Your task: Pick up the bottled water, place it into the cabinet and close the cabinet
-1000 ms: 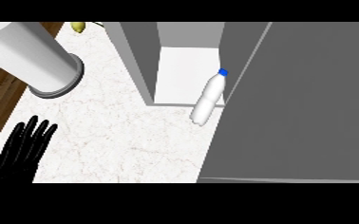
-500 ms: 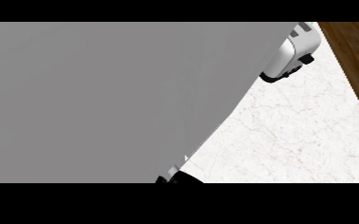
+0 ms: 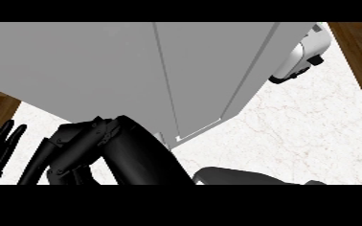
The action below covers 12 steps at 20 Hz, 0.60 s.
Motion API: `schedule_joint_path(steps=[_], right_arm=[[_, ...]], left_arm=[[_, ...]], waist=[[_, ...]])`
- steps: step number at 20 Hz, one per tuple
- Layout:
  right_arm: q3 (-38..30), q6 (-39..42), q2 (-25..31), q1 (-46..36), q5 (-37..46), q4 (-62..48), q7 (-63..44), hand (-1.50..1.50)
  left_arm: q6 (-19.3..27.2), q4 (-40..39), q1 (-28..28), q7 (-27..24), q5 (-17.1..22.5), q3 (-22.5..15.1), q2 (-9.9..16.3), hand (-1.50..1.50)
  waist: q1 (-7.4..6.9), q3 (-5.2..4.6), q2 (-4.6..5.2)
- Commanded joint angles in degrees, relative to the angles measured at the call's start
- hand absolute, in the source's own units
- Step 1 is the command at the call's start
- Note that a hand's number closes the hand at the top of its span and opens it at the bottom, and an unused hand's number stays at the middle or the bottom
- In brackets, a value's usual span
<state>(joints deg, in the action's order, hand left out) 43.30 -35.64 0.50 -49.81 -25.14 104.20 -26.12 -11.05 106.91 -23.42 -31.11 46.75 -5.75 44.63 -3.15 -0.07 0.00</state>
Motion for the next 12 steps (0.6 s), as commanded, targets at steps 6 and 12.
schedule_joint_path(steps=[6,12], right_arm=[[-4.31,20.09,-0.47,-8.38,-17.89,-14.20,2.84,1.50],[-10.16,30.33,-0.01,-4.41,-18.25,-20.55,4.77,1.50]], left_arm=[[1.21,4.86,-1.99,1.86,-0.58,2.26,-0.25,-1.50],[-0.01,6.12,-5.03,3.78,0.55,6.44,-0.96,-1.50]], waist=[[-0.44,0.06,0.62],[1.91,0.08,0.11]])
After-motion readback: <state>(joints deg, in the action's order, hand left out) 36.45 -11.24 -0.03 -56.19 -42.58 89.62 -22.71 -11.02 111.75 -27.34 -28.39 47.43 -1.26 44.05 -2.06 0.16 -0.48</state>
